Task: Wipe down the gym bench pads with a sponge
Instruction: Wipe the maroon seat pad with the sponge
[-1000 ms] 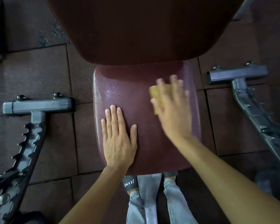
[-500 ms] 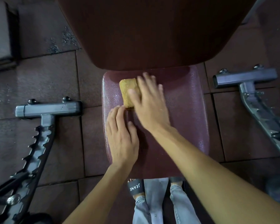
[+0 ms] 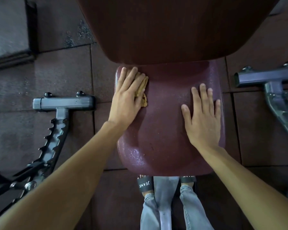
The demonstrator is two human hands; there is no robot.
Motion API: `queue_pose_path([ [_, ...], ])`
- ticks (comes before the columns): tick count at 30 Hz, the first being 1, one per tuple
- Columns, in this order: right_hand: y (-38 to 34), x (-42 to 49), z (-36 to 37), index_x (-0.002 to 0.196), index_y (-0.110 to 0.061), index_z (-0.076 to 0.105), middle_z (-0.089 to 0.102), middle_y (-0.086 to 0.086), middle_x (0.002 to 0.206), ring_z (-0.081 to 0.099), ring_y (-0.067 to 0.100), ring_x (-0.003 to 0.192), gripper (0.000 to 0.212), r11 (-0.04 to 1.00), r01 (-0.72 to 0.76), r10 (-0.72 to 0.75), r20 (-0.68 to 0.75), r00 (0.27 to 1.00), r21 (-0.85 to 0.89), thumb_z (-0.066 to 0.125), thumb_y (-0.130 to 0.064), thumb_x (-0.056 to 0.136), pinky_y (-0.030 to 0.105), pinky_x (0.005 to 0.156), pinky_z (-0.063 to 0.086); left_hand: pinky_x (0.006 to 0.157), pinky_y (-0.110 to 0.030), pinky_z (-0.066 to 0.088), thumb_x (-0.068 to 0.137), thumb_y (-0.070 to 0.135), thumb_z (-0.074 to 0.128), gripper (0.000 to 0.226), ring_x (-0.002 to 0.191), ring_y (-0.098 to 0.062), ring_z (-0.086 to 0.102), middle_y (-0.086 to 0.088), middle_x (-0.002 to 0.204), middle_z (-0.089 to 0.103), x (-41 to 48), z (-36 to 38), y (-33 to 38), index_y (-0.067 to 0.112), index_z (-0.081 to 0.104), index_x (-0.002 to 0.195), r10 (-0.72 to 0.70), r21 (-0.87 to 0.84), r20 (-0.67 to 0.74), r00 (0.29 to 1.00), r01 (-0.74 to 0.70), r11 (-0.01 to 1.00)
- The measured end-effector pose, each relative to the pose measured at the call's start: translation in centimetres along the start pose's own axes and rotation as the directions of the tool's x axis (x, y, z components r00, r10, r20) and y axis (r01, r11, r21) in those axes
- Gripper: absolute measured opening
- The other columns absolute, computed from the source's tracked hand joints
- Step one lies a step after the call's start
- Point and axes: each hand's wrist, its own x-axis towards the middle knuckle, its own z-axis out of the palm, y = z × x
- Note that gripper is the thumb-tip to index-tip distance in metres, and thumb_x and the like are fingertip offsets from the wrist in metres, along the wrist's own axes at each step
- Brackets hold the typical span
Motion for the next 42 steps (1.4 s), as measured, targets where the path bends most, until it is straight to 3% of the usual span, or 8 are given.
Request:
queue_pose_path([
  [8,0.0,0.0,0.4,0.157,-0.017,0.021,0.015,0.006,0.166,0.011,0.025,0.153,0.059,1.000,0.001,-0.003,-0.062,0.998,-0.019,0.031,-0.045,0.106,0.049,0.124,0.011,0.117,-0.053,0.028,0.102,0.012,0.045,0.044,0.148,-0.033,0.020,-0.006,0.155,0.036,-16.2,0.2,6.1,0.017,0.043,0.146,0.385,-0.044,0.217,0.897,-0.385,0.922],
  [12,0.1,0.2,0.5,0.157,-0.017,0.020,0.014,0.006,0.166,0.010,0.026,0.153,0.059,1.000,0.008,-0.009,-0.067,0.998,-0.018,0.030,-0.046,0.106,0.048,0.124,0.009,0.116,-0.057,0.026,0.105,0.018,0.034,0.042,0.148,-0.038,0.015,-0.016,0.156,0.031,-11.7,0.0,3.0,0.012,0.041,0.146,0.074,-0.008,0.073,0.995,-0.074,0.997],
  [16,0.1,0.2,0.2,0.157,-0.018,0.019,0.011,0.005,0.166,0.007,0.025,0.154,0.059,1.000,0.004,-0.004,-0.041,0.999,-0.005,0.028,-0.046,0.106,0.047,0.124,0.005,0.122,-0.045,0.016,0.104,0.016,0.045,0.045,0.150,-0.037,0.010,-0.013,0.159,0.027,-10.8,0.6,3.4,0.007,0.039,0.147,-0.392,-0.098,-0.099,0.915,0.383,0.919],
  [20,0.6,0.7,-1.1,0.155,-0.021,0.027,0.013,0.001,0.166,0.004,0.018,0.154,0.053,0.976,-0.005,-0.006,0.049,0.999,0.219,0.035,-0.040,0.106,0.040,0.124,0.001,0.119,-0.054,0.019,0.096,0.002,0.055,0.050,0.149,-0.040,0.010,-0.014,0.157,0.031,-15.9,2.7,10.0,0.004,0.043,0.145,-0.292,-0.077,-0.071,0.954,0.286,0.955],
  [25,2.3,-1.6,-3.6,0.146,-0.022,0.047,0.033,-0.006,0.159,0.023,0.008,0.149,0.043,0.730,-0.248,0.293,0.036,0.955,0.636,0.036,-0.036,0.107,0.034,0.123,0.019,0.120,-0.049,0.019,0.102,0.036,0.045,0.052,0.150,-0.032,0.013,-0.003,0.159,0.030,-14.3,6.1,18.1,0.016,0.038,0.149,0.016,0.042,0.089,0.996,-0.019,0.999],
  [29,3.8,-5.1,-4.0,0.150,-0.025,0.041,0.032,-0.009,0.160,0.023,0.006,0.148,0.045,0.669,-0.378,0.425,0.088,0.901,0.640,0.035,-0.038,0.107,0.035,0.124,0.019,0.120,-0.048,0.022,0.100,0.027,0.047,0.049,0.149,-0.030,0.020,-0.001,0.158,0.033,-10.9,6.1,15.1,0.019,0.040,0.148,0.185,0.070,0.150,0.971,-0.197,0.978],
  [36,3.7,-6.4,-2.7,0.158,-0.032,0.012,0.003,-0.013,0.166,0.002,0.001,0.150,0.055,0.697,-0.371,0.292,0.230,0.928,0.614,0.029,-0.044,0.107,0.023,0.117,0.007,0.121,-0.052,0.019,0.106,0.028,0.032,0.047,0.149,-0.039,0.010,-0.010,0.160,0.026,-6.3,3.2,6.0,0.008,0.036,0.148,-0.292,0.078,-0.033,0.956,0.294,0.953],
  [42,3.8,-6.1,-3.7,0.154,-0.034,0.028,0.017,-0.013,0.164,0.014,-0.001,0.148,0.048,0.553,-0.422,0.341,0.267,0.901,0.718,0.031,-0.043,0.107,0.022,0.119,0.013,0.118,-0.052,0.024,0.103,0.032,0.039,0.050,0.149,-0.036,0.012,-0.007,0.158,0.030,-12.0,5.4,16.7,0.011,0.038,0.148,-0.120,-0.065,0.125,0.985,0.129,0.990],
])
